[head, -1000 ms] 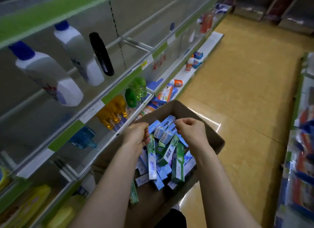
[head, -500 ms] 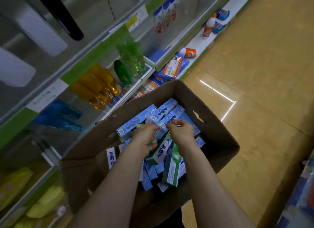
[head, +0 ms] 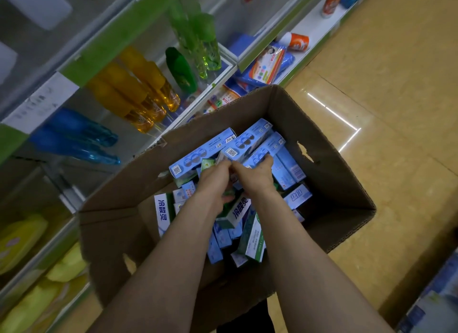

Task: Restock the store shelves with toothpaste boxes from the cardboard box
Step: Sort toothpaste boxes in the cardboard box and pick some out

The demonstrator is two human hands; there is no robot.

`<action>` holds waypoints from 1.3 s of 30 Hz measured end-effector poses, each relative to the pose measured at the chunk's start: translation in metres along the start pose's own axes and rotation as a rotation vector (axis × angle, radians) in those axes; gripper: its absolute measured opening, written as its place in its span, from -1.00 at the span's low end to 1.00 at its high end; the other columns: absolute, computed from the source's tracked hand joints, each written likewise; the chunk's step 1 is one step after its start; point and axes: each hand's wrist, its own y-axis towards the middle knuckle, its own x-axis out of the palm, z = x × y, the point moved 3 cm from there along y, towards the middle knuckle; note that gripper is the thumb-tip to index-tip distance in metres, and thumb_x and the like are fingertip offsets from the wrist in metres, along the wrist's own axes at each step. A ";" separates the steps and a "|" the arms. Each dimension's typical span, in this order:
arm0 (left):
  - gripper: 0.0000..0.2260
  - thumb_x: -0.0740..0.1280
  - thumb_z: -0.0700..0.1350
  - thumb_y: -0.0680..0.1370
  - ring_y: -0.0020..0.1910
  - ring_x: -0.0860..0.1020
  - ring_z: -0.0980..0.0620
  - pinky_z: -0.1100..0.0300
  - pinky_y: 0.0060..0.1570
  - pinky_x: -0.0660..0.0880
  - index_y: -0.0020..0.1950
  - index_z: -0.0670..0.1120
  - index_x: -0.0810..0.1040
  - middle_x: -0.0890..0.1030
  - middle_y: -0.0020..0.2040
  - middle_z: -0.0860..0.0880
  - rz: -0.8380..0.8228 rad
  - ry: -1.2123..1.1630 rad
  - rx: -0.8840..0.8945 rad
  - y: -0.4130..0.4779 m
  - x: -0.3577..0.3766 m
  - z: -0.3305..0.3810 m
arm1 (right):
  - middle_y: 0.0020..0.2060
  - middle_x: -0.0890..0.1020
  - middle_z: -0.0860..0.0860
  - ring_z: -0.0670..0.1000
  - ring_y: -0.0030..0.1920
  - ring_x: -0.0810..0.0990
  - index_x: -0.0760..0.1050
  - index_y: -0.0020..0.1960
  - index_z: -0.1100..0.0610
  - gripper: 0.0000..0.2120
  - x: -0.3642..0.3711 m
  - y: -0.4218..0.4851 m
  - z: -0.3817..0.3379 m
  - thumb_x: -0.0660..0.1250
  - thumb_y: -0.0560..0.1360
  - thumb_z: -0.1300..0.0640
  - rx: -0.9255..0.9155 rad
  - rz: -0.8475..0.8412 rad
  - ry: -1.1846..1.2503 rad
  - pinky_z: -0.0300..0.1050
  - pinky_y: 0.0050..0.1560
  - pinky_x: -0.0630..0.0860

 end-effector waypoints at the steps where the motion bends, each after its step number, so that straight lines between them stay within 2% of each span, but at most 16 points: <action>1: -0.82 0.25 -0.07 0.59 -0.23 0.57 0.01 0.13 -0.25 0.49 -0.09 -0.13 0.58 0.62 -0.19 -0.07 -0.011 -0.002 -0.008 0.001 0.002 -0.001 | 0.38 0.38 0.17 0.25 0.22 0.51 -0.15 0.51 -0.15 -0.01 0.001 0.001 0.003 0.45 0.32 -0.10 0.008 -0.001 0.020 0.20 0.16 0.53; 3: -0.83 0.27 -0.09 0.58 -0.29 0.55 0.02 0.15 -0.29 0.50 -0.17 -0.11 0.54 0.60 -0.26 -0.05 -0.030 0.010 -0.019 0.001 0.006 -0.003 | 0.27 0.50 0.22 0.24 0.09 0.60 -0.14 0.48 -0.21 -0.04 -0.001 0.002 0.009 0.42 0.29 -0.05 0.025 0.010 0.060 0.18 0.08 0.58; 6: -0.85 0.26 -0.13 0.58 -0.26 0.55 -0.01 0.13 -0.23 0.50 -0.18 -0.11 0.50 0.59 -0.23 -0.09 -0.038 0.031 -0.022 0.000 0.013 -0.004 | 0.20 0.52 0.15 0.16 -0.08 0.64 -0.04 0.49 -0.11 -0.21 -0.014 -0.001 0.012 0.36 0.42 0.07 0.031 0.047 0.117 0.14 0.00 0.61; 10: -0.88 0.29 -0.13 0.56 -0.32 0.54 0.01 0.13 -0.25 0.52 -0.14 -0.14 0.54 0.60 -0.23 -0.11 -0.080 0.045 -0.060 -0.006 0.022 -0.004 | 0.30 0.44 0.07 0.16 0.13 0.55 0.12 0.49 0.00 -0.33 -0.038 -0.005 0.011 0.33 0.46 -0.02 0.004 0.121 0.148 0.19 0.13 0.54; 13: -0.79 0.28 -0.08 0.56 -0.33 0.54 -0.03 0.13 -0.23 0.48 -0.23 -0.13 0.54 0.60 -0.37 -0.10 -0.203 -0.034 -0.139 -0.013 0.034 -0.002 | 0.30 0.46 0.08 0.13 0.15 0.55 0.19 0.47 0.03 -0.35 -0.054 -0.020 0.004 0.33 0.45 -0.04 -0.026 0.116 0.217 0.16 0.12 0.55; 15: -0.73 0.22 -0.02 0.60 -0.40 0.56 -0.02 0.16 -0.30 0.46 -0.21 -0.12 0.55 0.61 -0.43 -0.09 -0.284 -0.132 -0.164 -0.021 0.047 0.003 | 0.23 0.52 0.11 0.10 0.10 0.58 0.26 0.44 0.07 -0.42 -0.066 -0.034 -0.002 0.32 0.47 -0.01 -0.051 0.110 0.291 0.10 0.04 0.60; 17: -0.73 0.17 0.01 0.62 -0.45 0.60 -0.02 0.21 -0.43 0.49 -0.10 -0.11 0.56 0.64 -0.39 -0.09 -0.333 -0.173 -0.139 -0.030 0.057 0.011 | 0.10 0.60 0.10 0.02 -0.04 0.63 0.35 0.36 0.10 -0.56 -0.078 -0.049 -0.009 0.29 0.50 0.06 -0.086 0.067 0.356 -0.06 -0.19 0.62; 19: -0.76 0.16 -0.02 0.63 -0.37 0.63 -0.06 0.15 -0.42 0.53 0.06 -0.12 0.55 0.66 -0.27 -0.13 -0.360 -0.178 -0.092 -0.040 0.064 0.023 | -0.01 0.64 0.06 -0.06 -0.16 0.64 0.44 0.29 0.08 -0.66 -0.090 -0.068 -0.016 0.26 0.52 0.12 -0.160 0.020 0.362 -0.21 -0.37 0.56; 21: -0.75 0.19 -0.05 0.62 -0.24 0.61 -0.09 0.04 -0.33 0.54 0.19 -0.12 0.54 0.65 -0.14 -0.15 -0.366 -0.202 -0.038 -0.046 0.065 0.035 | 0.02 0.64 0.05 -0.08 -0.17 0.63 0.45 0.31 0.03 -0.65 -0.099 -0.083 -0.022 0.24 0.53 0.12 -0.225 -0.019 0.327 -0.25 -0.36 0.55; 24: -0.84 0.28 -0.13 0.57 -0.16 0.59 -0.10 -0.05 -0.14 0.56 0.09 -0.16 0.55 0.63 -0.06 -0.17 -0.378 -0.227 0.053 -0.067 0.064 0.051 | 0.10 0.59 0.03 -0.03 -0.10 0.62 0.38 0.37 -0.01 -0.60 -0.116 -0.110 -0.027 0.24 0.54 0.11 -0.286 -0.014 0.362 -0.15 -0.24 0.60; 26: -0.89 0.30 -0.17 0.55 -0.10 0.58 -0.08 0.01 -0.05 0.55 0.05 -0.15 0.55 0.61 0.01 -0.16 -0.392 -0.237 0.113 -0.080 0.063 0.061 | 0.06 0.57 -0.03 -0.07 -0.09 0.60 0.34 0.38 -0.01 -0.58 -0.126 -0.129 -0.030 0.27 0.54 0.10 -0.307 0.060 0.434 -0.12 -0.18 0.61; 29: -0.96 0.31 -0.19 0.55 -0.17 0.57 -0.01 0.15 -0.22 0.58 -0.04 -0.12 0.54 0.61 -0.07 -0.08 -0.438 -0.231 0.176 -0.107 0.059 0.070 | 0.00 0.52 -0.11 -0.13 -0.11 0.58 0.31 0.40 0.00 -0.52 -0.134 -0.158 -0.035 0.35 0.51 0.08 -0.350 0.175 0.533 -0.15 -0.22 0.64; 31: -0.97 0.30 -0.19 0.55 -0.21 0.56 0.02 0.18 -0.21 0.53 -0.09 -0.11 0.52 0.60 -0.14 -0.06 -0.476 -0.225 0.193 -0.128 0.053 0.071 | -0.02 0.53 -0.09 -0.06 -0.09 0.62 0.30 0.40 0.03 -0.48 -0.135 -0.179 -0.036 0.38 0.49 0.09 -0.386 0.227 0.592 -0.12 -0.22 0.65; 35: -0.93 0.29 -0.21 0.54 -0.22 0.56 0.02 0.12 -0.22 0.51 -0.14 -0.09 0.50 0.60 -0.19 -0.05 -0.581 -0.238 0.195 -0.170 0.034 0.068 | 0.00 0.59 0.03 0.11 -0.02 0.67 0.36 0.34 0.04 -0.54 -0.127 -0.221 -0.030 0.40 0.48 0.15 -0.471 0.352 0.707 0.11 -0.05 0.64; 37: -0.93 0.29 -0.18 0.54 -0.19 0.58 0.00 0.09 -0.20 0.51 -0.14 -0.08 0.50 0.60 -0.17 -0.06 -0.638 -0.239 0.198 -0.186 0.021 0.067 | 0.03 0.61 0.10 0.09 -0.06 0.66 0.38 0.31 0.03 -0.60 -0.123 -0.244 -0.025 0.34 0.51 0.18 -0.518 0.417 0.739 -0.02 -0.15 0.65; 39: -0.94 0.28 -0.14 0.55 -0.14 0.58 -0.02 0.07 -0.14 0.51 -0.12 -0.07 0.51 0.61 -0.12 -0.06 -0.694 -0.235 0.217 -0.201 0.004 0.066 | 0.05 0.60 0.13 -0.04 -0.21 0.63 0.39 0.31 0.02 -0.65 -0.117 -0.269 -0.017 0.28 0.55 0.21 -0.554 0.483 0.770 -0.25 -0.39 0.55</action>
